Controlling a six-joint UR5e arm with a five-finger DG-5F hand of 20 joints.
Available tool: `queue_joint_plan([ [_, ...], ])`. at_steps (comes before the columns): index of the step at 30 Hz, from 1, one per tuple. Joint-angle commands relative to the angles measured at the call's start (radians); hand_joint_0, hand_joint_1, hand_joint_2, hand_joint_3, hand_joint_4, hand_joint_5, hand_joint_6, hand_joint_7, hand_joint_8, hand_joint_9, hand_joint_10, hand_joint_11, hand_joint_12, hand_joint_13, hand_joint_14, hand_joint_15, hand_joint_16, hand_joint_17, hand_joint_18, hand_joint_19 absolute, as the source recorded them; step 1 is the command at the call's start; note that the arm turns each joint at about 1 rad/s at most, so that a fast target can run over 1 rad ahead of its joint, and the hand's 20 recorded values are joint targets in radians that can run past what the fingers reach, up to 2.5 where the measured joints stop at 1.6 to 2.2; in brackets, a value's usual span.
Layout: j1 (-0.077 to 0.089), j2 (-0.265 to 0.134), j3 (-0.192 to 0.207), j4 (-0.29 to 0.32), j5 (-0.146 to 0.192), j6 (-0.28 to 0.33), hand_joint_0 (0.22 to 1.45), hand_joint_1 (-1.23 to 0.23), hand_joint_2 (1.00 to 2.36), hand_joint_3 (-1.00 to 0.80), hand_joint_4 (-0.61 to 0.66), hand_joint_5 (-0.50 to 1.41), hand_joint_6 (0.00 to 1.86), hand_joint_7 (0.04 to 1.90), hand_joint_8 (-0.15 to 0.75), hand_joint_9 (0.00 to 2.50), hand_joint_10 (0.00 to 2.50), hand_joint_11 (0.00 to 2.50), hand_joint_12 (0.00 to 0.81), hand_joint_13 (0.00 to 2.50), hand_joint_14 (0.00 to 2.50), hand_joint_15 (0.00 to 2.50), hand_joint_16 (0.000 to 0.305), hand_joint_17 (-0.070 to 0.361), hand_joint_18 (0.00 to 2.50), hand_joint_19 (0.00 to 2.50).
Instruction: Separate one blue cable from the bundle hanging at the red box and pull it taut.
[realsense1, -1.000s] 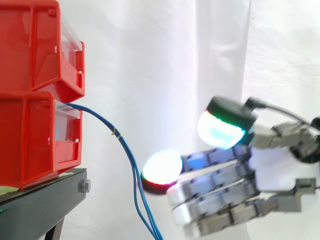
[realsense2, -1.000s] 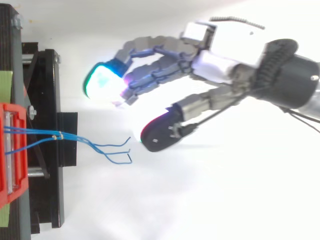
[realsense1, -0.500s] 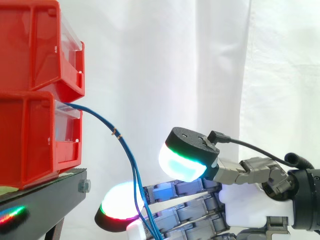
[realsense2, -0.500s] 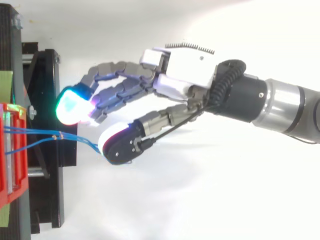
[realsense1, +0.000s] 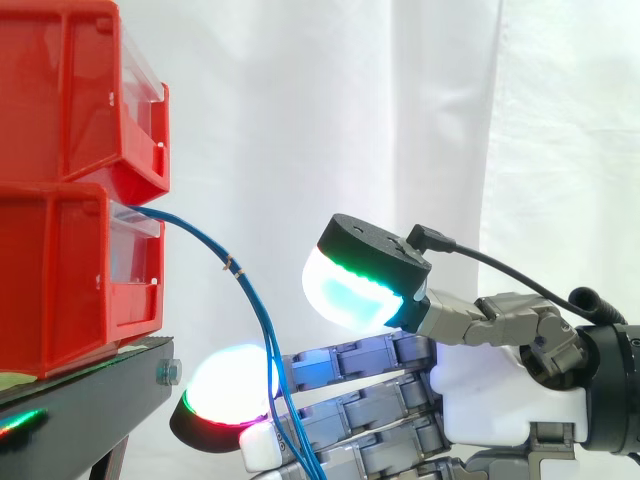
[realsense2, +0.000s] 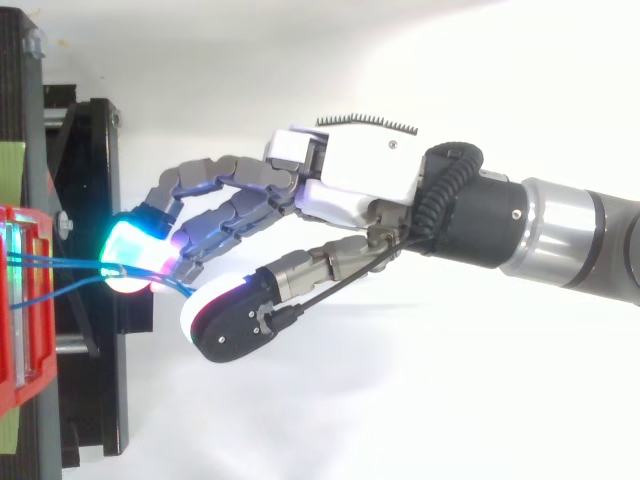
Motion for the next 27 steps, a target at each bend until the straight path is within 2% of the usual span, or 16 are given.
queue_joint_plan([
  [1,0.003,0.000,0.004,0.000,-0.001,0.000,0.59,-0.69,1.00,-0.50,0.22,-0.17,0.50,0.92,0.266,0.70,0.01,0.59,0.254,0.76,0.01,0.35,0.019,0.042,0.53,0.02],
  [5,0.009,0.000,0.020,0.000,-0.004,0.000,0.59,-0.69,1.00,-0.49,0.22,-0.17,0.50,0.93,0.267,0.70,0.01,0.59,0.252,0.76,0.01,0.34,0.019,0.042,0.54,0.02],
  [11,0.022,0.000,0.025,0.004,-0.021,0.002,0.60,-0.69,1.00,-0.49,0.23,-0.17,0.50,0.93,0.267,0.72,0.01,0.59,0.254,0.77,0.01,0.35,0.019,0.042,0.54,0.03],
  [15,0.026,0.000,0.025,0.008,-0.032,0.026,0.60,-0.69,1.00,-0.48,0.23,-0.16,0.50,0.95,0.267,0.73,0.01,0.60,0.254,0.77,0.01,0.36,0.019,0.042,0.55,0.03],
  [21,0.026,0.000,0.025,0.005,-0.032,0.037,0.61,-0.62,1.00,-0.47,0.22,-0.16,0.50,1.00,0.267,0.74,0.01,0.60,0.254,0.78,0.01,0.36,0.018,0.042,0.55,0.05],
  [27,0.011,0.002,0.025,-0.001,-0.069,0.039,0.63,-0.57,1.00,-0.45,0.22,-0.15,0.50,1.05,0.266,0.75,0.02,0.61,0.250,0.79,0.01,0.37,0.018,0.041,0.56,0.06],
])
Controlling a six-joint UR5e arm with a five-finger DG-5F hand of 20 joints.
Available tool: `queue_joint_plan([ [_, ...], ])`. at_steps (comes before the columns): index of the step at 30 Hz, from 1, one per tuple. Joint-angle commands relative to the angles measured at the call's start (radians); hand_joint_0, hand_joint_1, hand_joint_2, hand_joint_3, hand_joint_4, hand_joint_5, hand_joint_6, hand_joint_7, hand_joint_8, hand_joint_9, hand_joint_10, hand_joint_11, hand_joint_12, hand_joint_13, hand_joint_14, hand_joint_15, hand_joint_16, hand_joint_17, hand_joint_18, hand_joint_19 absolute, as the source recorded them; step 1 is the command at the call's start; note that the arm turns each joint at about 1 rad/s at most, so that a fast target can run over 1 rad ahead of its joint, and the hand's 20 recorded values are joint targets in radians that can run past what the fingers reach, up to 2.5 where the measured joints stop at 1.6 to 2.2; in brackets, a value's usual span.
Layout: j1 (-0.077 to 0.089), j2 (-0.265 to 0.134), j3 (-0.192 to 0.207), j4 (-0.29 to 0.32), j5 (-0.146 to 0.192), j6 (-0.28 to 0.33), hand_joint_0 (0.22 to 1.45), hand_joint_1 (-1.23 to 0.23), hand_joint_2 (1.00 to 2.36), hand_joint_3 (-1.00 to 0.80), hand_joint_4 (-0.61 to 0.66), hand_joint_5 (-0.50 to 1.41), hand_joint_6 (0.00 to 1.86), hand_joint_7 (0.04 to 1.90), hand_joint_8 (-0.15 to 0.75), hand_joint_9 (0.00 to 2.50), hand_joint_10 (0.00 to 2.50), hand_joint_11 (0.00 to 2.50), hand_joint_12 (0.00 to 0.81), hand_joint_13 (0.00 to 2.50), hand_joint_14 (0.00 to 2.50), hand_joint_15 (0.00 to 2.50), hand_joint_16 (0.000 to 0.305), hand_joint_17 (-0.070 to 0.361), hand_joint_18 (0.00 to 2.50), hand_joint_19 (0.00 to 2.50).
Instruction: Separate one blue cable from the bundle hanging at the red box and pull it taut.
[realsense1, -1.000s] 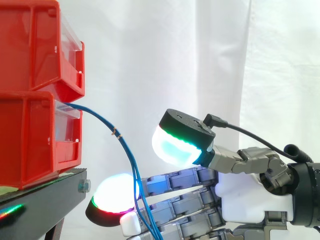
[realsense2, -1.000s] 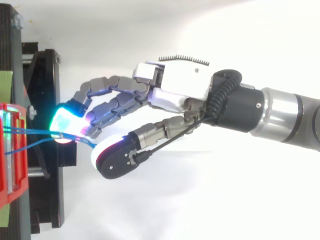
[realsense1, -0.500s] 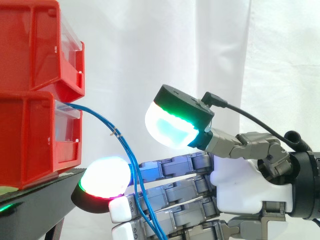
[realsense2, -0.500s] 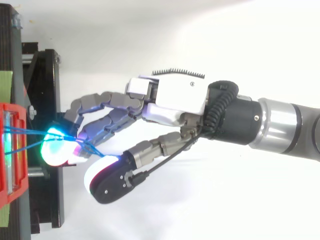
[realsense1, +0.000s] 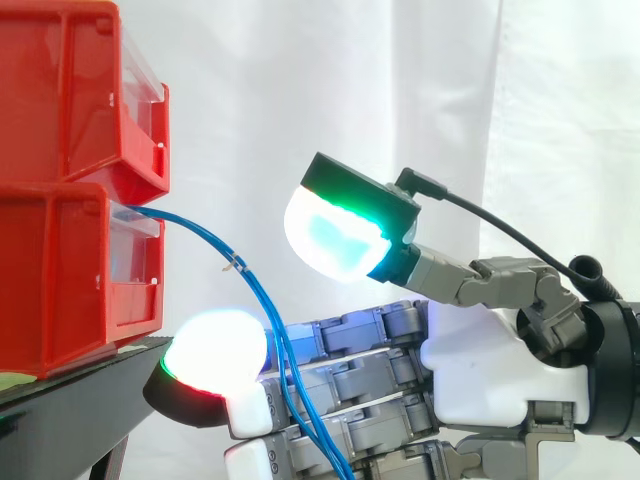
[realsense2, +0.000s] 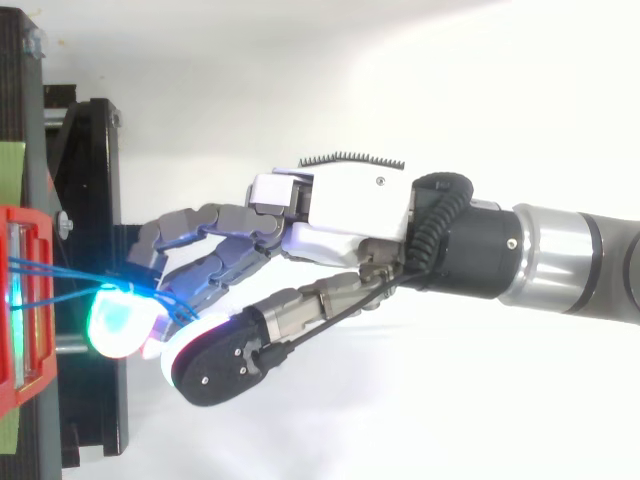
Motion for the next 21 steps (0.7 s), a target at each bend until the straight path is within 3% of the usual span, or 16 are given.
queue_joint_plan([
  [1,-0.007,0.001,0.000,-0.004,-0.020,0.001,0.63,-0.57,1.00,-0.45,0.22,-0.15,0.50,1.05,0.265,0.75,0.01,0.61,0.250,0.79,0.01,0.37,0.018,0.041,0.56,0.05],
  [9,-0.023,0.007,0.000,-0.008,-0.059,0.002,0.65,-0.55,1.01,-0.42,0.22,-0.14,0.50,1.10,0.267,0.76,0.01,0.61,0.249,0.80,0.01,0.37,0.018,0.040,0.56,0.05],
  [21,-0.040,0.044,0.000,-0.073,-0.066,-0.002,0.66,-0.60,1.01,-0.38,0.19,-0.13,0.50,1.18,0.270,0.78,0.02,0.62,0.249,0.81,0.01,0.36,0.017,0.039,0.57,0.05],
])
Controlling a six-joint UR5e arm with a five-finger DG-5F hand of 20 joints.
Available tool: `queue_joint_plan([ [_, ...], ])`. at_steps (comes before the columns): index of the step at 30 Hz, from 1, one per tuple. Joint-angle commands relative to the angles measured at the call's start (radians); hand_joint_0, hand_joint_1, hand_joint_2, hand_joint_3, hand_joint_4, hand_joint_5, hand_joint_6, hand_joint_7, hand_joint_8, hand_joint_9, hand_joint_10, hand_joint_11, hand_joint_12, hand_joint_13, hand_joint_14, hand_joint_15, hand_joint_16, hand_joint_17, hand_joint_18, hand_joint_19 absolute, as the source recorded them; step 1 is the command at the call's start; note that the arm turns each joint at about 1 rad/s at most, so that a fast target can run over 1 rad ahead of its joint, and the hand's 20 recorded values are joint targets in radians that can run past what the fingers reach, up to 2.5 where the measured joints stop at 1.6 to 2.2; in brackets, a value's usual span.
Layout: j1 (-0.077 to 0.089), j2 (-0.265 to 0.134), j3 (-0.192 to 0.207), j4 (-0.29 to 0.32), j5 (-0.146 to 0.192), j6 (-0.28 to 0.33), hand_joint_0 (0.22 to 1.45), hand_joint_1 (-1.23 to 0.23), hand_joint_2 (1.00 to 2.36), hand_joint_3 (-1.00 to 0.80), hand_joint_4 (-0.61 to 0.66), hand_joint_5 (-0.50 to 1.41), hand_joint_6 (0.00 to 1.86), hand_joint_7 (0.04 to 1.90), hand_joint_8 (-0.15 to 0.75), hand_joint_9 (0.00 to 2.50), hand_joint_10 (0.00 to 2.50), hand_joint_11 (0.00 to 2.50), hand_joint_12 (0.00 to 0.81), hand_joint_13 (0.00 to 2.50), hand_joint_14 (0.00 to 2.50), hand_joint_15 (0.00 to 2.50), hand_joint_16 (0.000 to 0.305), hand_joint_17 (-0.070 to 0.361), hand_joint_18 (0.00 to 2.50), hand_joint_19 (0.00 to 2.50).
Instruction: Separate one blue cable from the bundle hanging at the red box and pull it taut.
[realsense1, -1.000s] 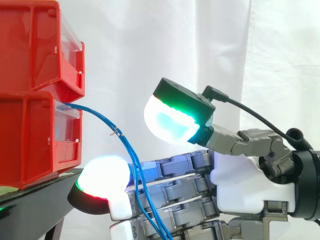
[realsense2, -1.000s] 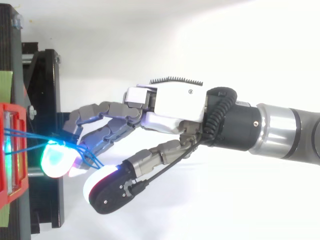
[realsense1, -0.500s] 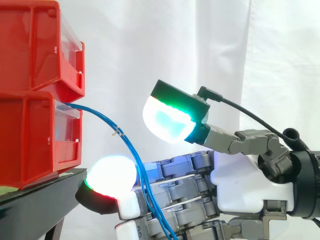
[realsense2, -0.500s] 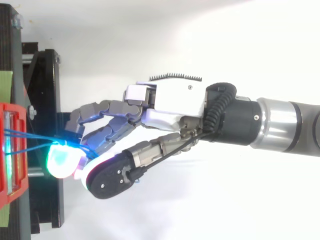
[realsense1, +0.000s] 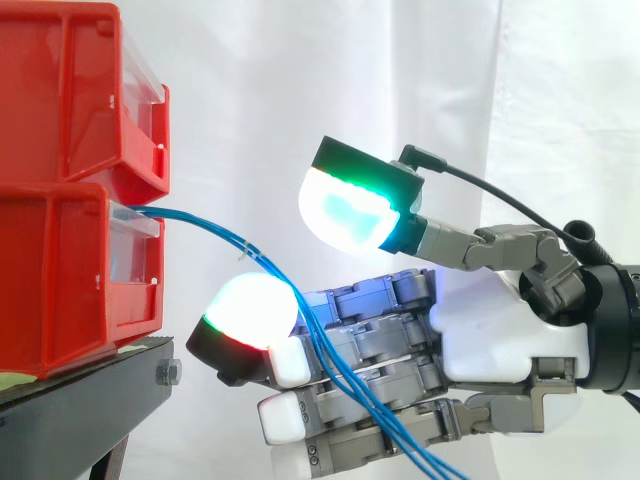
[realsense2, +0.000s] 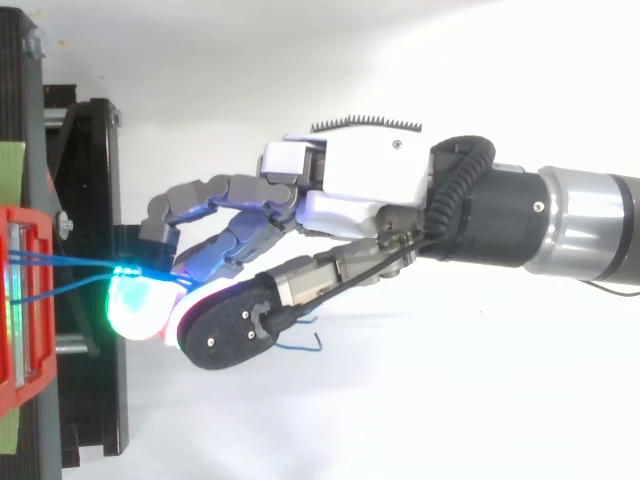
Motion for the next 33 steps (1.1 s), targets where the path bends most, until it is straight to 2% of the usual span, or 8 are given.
queue_joint_plan([
  [1,-0.004,0.007,0.000,-0.012,-0.001,-0.001,0.66,-0.61,1.01,-0.37,0.18,-0.13,0.50,1.18,0.270,0.78,0.01,0.63,0.249,0.81,0.01,0.36,0.017,0.039,0.57,0.05],
  [8,-0.017,0.018,0.000,-0.024,0.004,-0.015,0.63,-0.66,1.01,-0.42,0.18,-0.13,0.50,1.19,0.268,0.78,0.01,0.63,0.253,0.81,0.01,0.37,0.017,0.039,0.58,0.04],
  [14,-0.026,0.024,0.000,-0.063,0.007,-0.047,0.62,-0.66,1.01,-0.43,0.19,-0.14,0.50,1.16,0.266,0.78,0.02,0.63,0.252,0.81,0.01,0.37,0.018,0.040,0.57,0.05],
  [16,-0.027,0.024,0.000,-0.075,0.030,-0.055,0.61,-0.65,1.00,-0.44,0.19,-0.14,0.50,1.16,0.267,0.78,0.02,0.63,0.250,0.81,0.01,0.37,0.018,0.039,0.57,0.05],
  [18,-0.021,0.021,0.000,-0.077,0.075,-0.059,0.61,-0.65,1.00,-0.44,0.19,-0.14,0.50,1.16,0.267,0.77,0.02,0.64,0.252,0.81,0.01,0.37,0.018,0.040,0.57,0.05],
  [21,-0.020,0.018,0.000,-0.075,0.093,-0.061,0.61,-0.65,1.00,-0.44,0.19,-0.14,0.50,1.15,0.266,0.77,0.02,0.63,0.253,0.81,0.01,0.37,0.018,0.040,0.57,0.05],
  [33,-0.020,0.019,0.000,-0.067,0.094,-0.065,0.63,-0.54,1.01,-0.42,0.18,-0.13,0.50,1.20,0.268,0.79,0.01,0.63,0.252,0.82,0.01,0.37,0.017,0.039,0.58,0.06],
])
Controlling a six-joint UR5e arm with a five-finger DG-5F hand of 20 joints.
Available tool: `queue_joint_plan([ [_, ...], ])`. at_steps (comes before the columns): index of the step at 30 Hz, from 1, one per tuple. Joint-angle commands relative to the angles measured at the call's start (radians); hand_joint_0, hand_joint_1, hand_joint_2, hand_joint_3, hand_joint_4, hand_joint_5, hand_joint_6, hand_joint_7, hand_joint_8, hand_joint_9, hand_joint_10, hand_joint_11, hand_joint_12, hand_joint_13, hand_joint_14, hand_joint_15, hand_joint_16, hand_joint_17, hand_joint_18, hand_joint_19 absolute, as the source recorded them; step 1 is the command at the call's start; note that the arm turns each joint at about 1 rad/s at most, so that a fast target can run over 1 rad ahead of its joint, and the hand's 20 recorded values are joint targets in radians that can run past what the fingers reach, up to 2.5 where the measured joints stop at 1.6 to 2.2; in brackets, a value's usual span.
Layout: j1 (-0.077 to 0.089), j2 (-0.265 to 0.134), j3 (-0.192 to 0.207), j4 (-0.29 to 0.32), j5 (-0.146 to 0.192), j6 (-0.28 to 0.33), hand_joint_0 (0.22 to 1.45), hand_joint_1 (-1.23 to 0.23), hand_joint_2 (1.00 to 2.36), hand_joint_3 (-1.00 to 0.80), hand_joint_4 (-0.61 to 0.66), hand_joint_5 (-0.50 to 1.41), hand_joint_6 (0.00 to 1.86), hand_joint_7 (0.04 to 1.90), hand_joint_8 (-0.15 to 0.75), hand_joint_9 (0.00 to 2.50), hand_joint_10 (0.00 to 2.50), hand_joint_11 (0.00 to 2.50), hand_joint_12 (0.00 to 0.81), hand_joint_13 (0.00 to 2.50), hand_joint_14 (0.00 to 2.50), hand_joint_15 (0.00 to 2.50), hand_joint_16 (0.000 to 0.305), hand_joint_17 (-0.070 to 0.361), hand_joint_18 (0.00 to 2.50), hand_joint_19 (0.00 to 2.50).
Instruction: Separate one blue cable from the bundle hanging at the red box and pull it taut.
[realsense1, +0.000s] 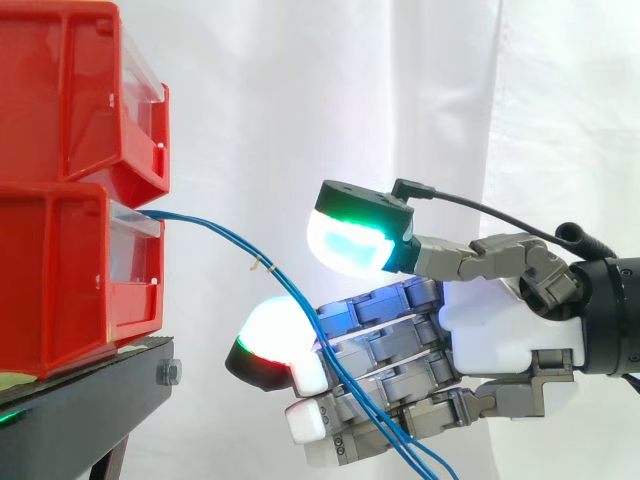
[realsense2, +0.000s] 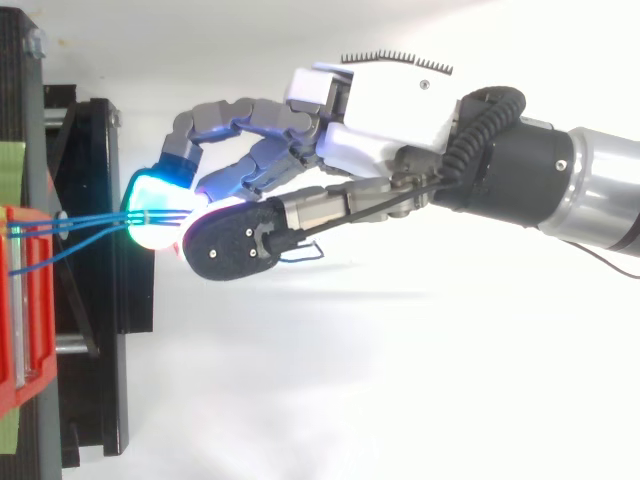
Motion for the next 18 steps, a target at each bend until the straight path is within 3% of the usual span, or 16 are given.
queue_joint_plan([
  [1,0.000,0.001,0.000,0.004,-0.004,0.000,0.64,-0.56,1.01,-0.41,0.18,-0.13,0.50,1.21,0.269,0.79,0.02,0.63,0.252,0.83,0.01,0.38,0.017,0.039,0.58,0.06],
  [7,0.000,0.002,0.006,0.004,-0.010,0.001,0.65,-0.62,1.01,-0.38,0.16,-0.13,0.52,1.23,0.268,0.79,0.01,0.64,0.251,0.84,0.01,0.38,0.017,0.039,0.59,0.06],
  [9,0.003,0.001,0.025,-0.002,-0.010,-0.002,0.65,-0.63,1.01,-0.39,0.16,-0.14,0.52,1.21,0.266,0.79,0.02,0.64,0.251,0.85,0.01,0.38,0.017,0.038,0.59,0.06],
  [18,0.035,0.001,0.031,0.012,0.001,-0.023,0.64,-0.64,1.01,-0.41,0.17,-0.14,0.51,1.21,0.265,0.81,0.02,0.69,0.259,0.99,0.02,0.57,0.016,0.035,0.64,0.09],
])
